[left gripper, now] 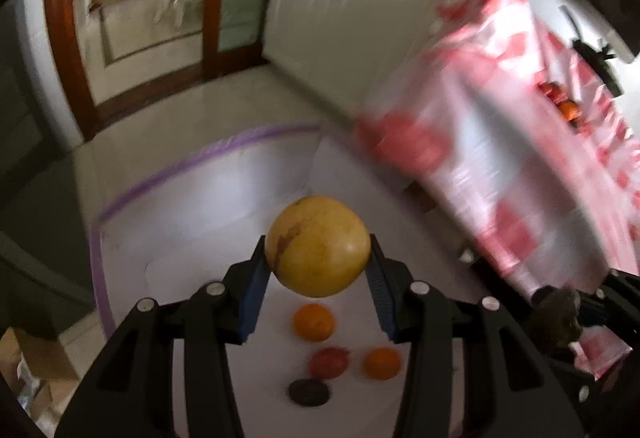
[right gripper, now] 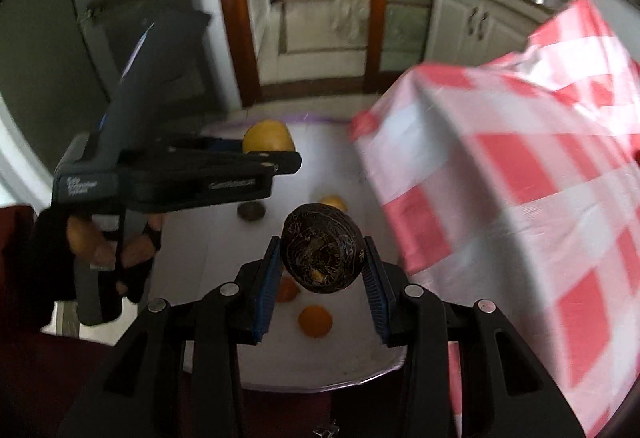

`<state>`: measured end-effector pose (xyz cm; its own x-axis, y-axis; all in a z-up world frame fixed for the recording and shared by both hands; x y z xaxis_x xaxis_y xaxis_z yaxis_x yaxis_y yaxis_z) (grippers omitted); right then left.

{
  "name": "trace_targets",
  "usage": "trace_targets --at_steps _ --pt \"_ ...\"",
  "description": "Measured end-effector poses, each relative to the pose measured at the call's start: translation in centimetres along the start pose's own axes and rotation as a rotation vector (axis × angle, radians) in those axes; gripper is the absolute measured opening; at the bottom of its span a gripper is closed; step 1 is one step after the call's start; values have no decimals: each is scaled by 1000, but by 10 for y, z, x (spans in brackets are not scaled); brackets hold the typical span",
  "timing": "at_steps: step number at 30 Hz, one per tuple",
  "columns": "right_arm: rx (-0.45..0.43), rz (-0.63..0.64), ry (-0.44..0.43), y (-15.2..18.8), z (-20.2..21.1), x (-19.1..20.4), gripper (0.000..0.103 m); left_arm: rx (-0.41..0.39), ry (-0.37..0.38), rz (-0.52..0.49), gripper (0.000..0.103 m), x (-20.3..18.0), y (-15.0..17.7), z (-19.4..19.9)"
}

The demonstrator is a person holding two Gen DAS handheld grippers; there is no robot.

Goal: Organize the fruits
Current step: 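Open both grippers to release the melon and mangosteen into the box, then return both open grippers from the box to the fruit on the table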

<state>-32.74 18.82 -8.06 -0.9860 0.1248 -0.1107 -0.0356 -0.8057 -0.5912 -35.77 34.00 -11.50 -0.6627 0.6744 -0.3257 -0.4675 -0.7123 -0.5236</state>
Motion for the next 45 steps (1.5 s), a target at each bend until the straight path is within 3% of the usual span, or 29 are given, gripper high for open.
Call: trace_targets --at_steps 8,18,19,20,22,24,32,39,45 --pt "177 93 -53 27 -61 22 39 114 -144 67 47 40 26 -36" --pt "263 99 -83 49 -89 24 40 140 -171 115 48 51 26 -42" --pt "267 99 -82 49 -90 25 40 133 -169 121 53 51 25 -41" --pt "269 99 -77 49 -90 25 42 128 -168 127 66 50 23 -41" --pt "261 100 -70 41 -95 24 61 109 -173 143 81 51 22 -38" --pt "242 98 -66 39 -92 26 75 101 -172 159 84 52 20 -37" --pt "179 101 -41 29 -72 18 79 97 -142 185 93 48 19 -35" --pt "126 95 -34 20 -56 10 84 95 -157 187 95 48 16 -35" --pt "8 41 -28 2 -20 0 85 6 -169 206 95 43 -10 -11"
Point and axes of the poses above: each gripper's, at about its wrist camera, not at the fingertips, and z roughly against the way its jaws point, x to its left, y to its underside, the point moved 5 cm from there along -z, roughly the way its jaws point, and after that the axes turned 10 degrees about z, right-handed, at the moved point
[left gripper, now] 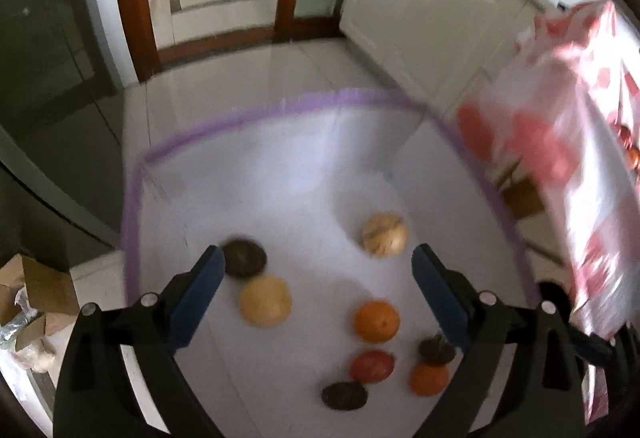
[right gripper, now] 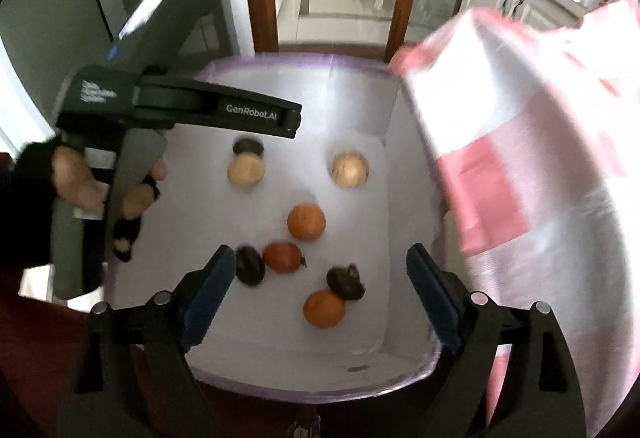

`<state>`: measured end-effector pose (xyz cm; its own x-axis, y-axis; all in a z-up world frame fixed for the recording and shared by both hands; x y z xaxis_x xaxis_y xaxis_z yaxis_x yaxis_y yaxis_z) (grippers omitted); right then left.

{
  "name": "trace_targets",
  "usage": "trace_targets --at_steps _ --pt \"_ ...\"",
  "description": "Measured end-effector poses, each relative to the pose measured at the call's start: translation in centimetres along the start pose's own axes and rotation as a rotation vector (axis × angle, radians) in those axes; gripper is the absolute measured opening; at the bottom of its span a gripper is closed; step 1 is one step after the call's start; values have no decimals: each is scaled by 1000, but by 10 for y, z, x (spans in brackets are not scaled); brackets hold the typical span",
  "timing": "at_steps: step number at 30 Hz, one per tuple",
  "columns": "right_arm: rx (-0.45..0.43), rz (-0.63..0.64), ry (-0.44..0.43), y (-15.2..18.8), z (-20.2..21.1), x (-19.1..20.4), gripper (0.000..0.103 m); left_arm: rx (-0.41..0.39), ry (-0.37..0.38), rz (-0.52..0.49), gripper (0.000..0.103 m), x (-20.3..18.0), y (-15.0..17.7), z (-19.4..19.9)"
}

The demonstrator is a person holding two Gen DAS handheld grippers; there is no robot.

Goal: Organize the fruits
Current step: 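Return both open grippers from the box to the fruit on the table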

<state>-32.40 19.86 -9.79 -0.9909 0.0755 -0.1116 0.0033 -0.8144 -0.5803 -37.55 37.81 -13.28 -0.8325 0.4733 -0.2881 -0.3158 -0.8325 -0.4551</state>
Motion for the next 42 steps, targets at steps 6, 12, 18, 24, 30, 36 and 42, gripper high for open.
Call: trace_targets --at_steps 6,12,18,24,30,36,42 --pt "-277 -129 -15 -26 88 -32 87 -218 60 -2 101 -38 -47 60" --pt "-518 -311 111 -17 177 -95 87 -320 212 -151 101 -131 -67 102" --pt "-554 -611 338 40 218 -187 87 -212 375 -359 101 -272 -50 98" --pt "-520 -900 473 111 235 -265 87 -78 432 -472 101 -399 -13 54" --pt "-465 -1088 541 171 236 -329 87 9 436 -567 101 -484 21 5" --pt "-414 -1176 567 205 228 -371 87 46 466 -587 101 -523 25 -24" --pt "-390 -1222 585 221 221 -417 87 81 503 -559 101 -533 19 -36"
Point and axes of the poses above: each gripper's, at about its wrist camera, not at the fingertips, and z roughly against the way its jaws point, x to its left, y to its underside, the point moved 5 cm from there along -z, roughly the way its jaws point, and after that the axes turned 10 degrees about z, right-handed, at the moved point
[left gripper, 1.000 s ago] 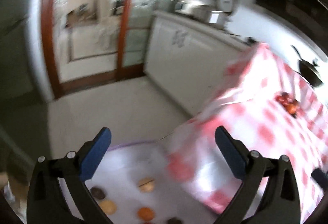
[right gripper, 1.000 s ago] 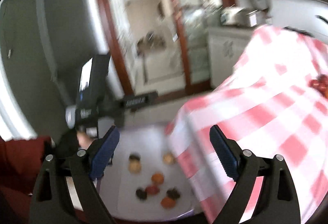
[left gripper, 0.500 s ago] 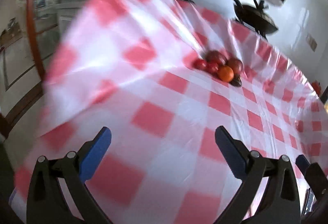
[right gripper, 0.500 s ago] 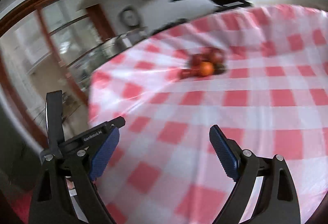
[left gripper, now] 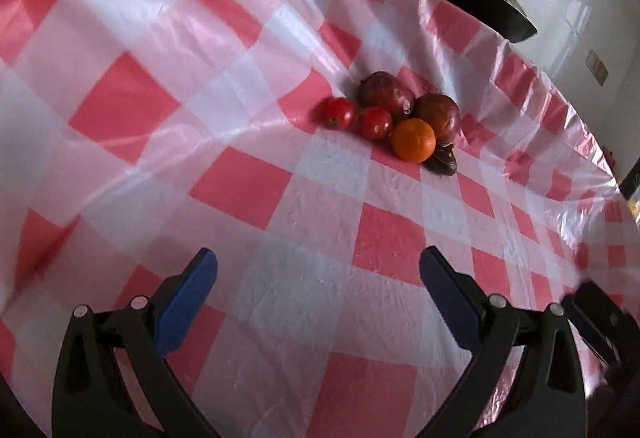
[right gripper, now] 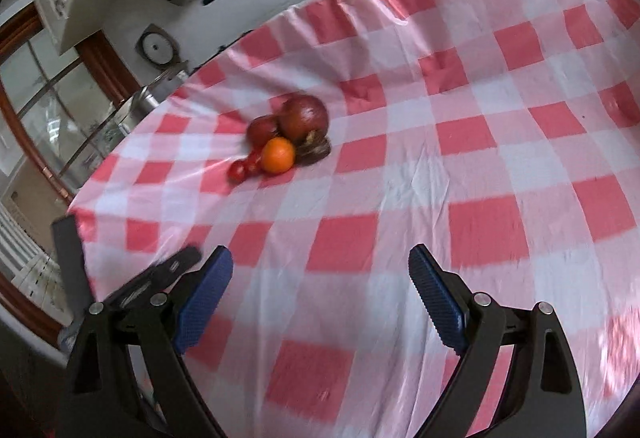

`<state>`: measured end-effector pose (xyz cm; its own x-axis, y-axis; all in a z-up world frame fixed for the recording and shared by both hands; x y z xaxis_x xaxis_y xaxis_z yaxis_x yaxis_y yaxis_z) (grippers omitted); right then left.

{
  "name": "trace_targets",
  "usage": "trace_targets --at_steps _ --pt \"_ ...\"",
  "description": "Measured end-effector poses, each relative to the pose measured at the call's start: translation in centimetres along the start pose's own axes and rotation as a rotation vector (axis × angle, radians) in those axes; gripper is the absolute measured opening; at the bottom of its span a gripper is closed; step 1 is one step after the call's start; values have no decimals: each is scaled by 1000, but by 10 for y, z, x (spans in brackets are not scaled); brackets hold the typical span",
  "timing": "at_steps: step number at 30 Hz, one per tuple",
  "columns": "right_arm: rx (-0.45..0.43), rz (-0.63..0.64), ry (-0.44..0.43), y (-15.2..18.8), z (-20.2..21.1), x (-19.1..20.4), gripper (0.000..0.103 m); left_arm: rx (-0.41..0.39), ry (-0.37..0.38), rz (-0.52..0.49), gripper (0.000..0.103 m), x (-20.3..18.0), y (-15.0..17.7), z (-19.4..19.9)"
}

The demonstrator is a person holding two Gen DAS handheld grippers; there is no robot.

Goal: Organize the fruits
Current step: 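Return both open grippers from the box to the fruit on the table, then grasp the last dark brown mangosteen with the right gripper and lift it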

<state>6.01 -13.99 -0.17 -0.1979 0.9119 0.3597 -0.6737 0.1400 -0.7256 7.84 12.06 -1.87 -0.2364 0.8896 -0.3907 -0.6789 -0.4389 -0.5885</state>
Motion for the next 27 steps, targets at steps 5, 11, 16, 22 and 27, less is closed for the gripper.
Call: trace_targets --at_steps 5,11,16,22,27 --pt "-4 -67 12 -27 -34 -16 87 -25 49 19 101 2 -2 5" --pt "-6 -21 33 -59 -82 -1 87 -26 65 35 101 4 -3 6" --pt "158 220 183 -63 -129 19 87 -34 69 52 101 7 -3 7" --pt "197 359 216 -79 -159 28 78 -36 78 46 101 6 -3 8" --pt "222 379 199 -88 -181 32 71 -45 81 65 101 9 -3 9"
Point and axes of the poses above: each gripper's, at about its wrist camera, not at the fingertips, and z roughly against the way its jaws point, x to its left, y to its underside, the point moved 5 cm from there along -z, roughly the way its jaws point, and after that the axes turned 10 degrees about z, right-handed, at the moved point
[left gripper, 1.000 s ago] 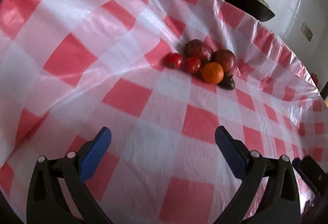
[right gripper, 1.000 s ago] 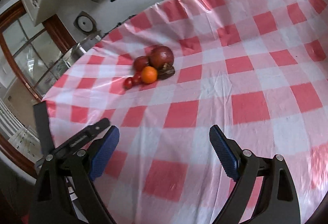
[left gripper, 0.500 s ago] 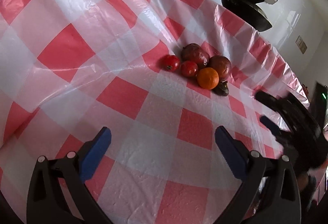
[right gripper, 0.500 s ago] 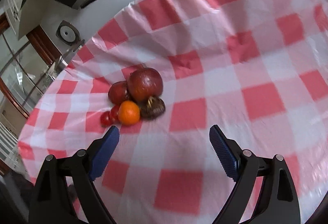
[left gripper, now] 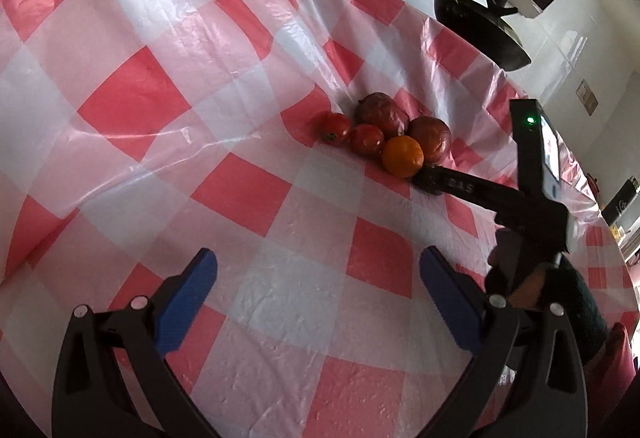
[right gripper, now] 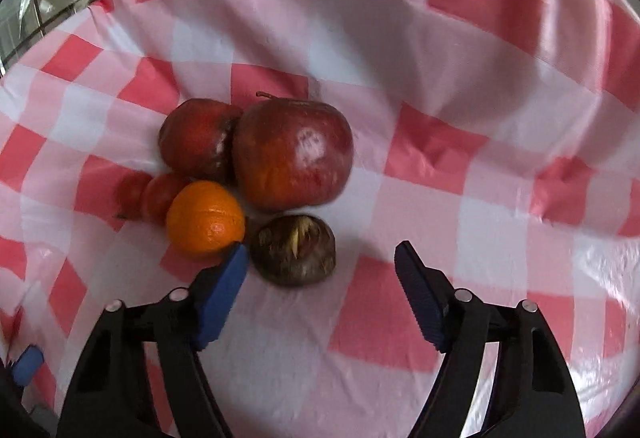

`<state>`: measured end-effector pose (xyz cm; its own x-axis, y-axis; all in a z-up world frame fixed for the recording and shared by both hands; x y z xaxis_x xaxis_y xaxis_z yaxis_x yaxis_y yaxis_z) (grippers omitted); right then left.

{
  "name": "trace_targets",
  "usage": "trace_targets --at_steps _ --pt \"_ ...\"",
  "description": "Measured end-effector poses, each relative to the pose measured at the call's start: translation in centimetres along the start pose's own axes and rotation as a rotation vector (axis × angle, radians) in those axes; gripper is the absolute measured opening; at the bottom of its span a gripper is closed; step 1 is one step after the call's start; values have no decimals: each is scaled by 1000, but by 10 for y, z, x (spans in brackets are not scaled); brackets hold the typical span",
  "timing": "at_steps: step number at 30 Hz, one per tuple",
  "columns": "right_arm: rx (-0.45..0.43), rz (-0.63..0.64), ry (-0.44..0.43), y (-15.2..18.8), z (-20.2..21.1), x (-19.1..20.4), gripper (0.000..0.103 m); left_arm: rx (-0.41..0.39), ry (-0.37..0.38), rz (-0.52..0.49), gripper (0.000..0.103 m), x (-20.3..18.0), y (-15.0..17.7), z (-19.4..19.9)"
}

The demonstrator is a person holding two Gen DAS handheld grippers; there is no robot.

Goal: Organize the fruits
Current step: 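Grasp the last dark brown mangosteen with the right gripper and lift it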

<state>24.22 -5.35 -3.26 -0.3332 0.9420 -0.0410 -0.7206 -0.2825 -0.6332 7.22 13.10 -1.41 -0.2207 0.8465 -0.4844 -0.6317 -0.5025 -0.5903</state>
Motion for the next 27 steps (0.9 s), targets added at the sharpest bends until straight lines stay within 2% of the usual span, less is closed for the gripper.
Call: trace_targets --at_steps 3,5,9,16,21,24,27 --pt "19 39 -8 -1 -6 5 62 0 -3 6 101 1 0 0" --pt "10 77 -6 3 -1 11 45 0 -5 8 101 2 -1 0" --pt "-26 19 -7 32 28 3 44 -1 -10 15 101 3 -1 1" --pt "-85 -231 1 107 91 -52 44 7 -7 7 101 1 -1 -1" --pt "-154 -399 -26 123 101 -95 44 32 2 -39 101 -6 3 -3" --pt "-172 -429 -77 121 98 -96 44 23 -17 -67 101 -13 6 -3" --pt "-187 -449 -86 120 99 -96 44 95 -13 -61 101 -29 8 -23"
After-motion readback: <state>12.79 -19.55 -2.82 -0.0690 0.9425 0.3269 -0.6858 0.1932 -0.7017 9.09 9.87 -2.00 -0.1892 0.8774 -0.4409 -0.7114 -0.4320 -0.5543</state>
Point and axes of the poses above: each gripper's, at about its wrist camera, not at the fingertips, and z roughly against the way its jaws point, x to its left, y to its underside, the point moved 5 cm from there along -z, roughly the way its jaws point, and after that the axes turned 10 degrees about z, right-handed, at the moved point
